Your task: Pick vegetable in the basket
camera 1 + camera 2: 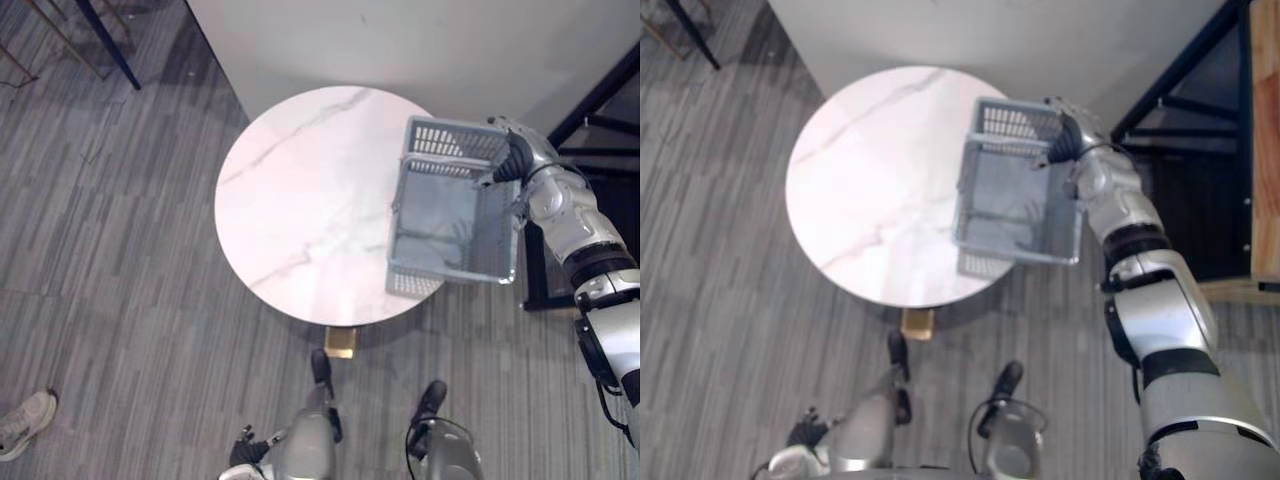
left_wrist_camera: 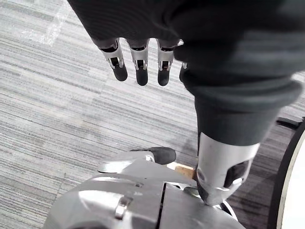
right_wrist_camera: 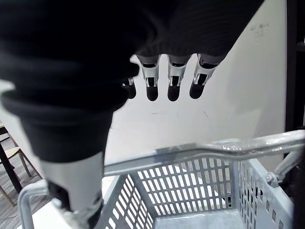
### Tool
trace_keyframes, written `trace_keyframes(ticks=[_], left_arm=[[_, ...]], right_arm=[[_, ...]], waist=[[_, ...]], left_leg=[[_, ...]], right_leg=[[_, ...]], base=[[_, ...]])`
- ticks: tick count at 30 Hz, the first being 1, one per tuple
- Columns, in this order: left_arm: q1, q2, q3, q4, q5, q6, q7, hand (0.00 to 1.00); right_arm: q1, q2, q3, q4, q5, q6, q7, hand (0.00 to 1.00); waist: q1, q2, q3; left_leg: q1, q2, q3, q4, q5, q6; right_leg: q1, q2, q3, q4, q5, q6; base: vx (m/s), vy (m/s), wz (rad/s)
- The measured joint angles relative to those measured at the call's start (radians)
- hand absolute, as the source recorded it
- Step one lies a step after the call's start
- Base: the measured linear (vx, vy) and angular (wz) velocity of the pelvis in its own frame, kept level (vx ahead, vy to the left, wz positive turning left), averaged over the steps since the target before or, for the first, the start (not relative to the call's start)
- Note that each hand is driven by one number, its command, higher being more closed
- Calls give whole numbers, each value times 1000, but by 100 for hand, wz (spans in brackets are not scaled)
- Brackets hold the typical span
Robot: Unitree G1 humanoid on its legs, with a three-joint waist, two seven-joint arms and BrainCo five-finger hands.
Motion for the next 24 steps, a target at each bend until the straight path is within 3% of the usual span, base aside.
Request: trace_keyframes(ticks=[24], left_arm=[[-20, 0, -40, 0, 0, -4, 8, 0]], right_arm=[[-33, 0, 1, 68, -39, 19, -20, 0]], waist=[[4, 33, 32]], left_leg=[[-45, 0, -31, 0, 13, -1]], right_leg=[[-24, 2, -27, 0, 1, -1]], base=[[8, -2, 3]])
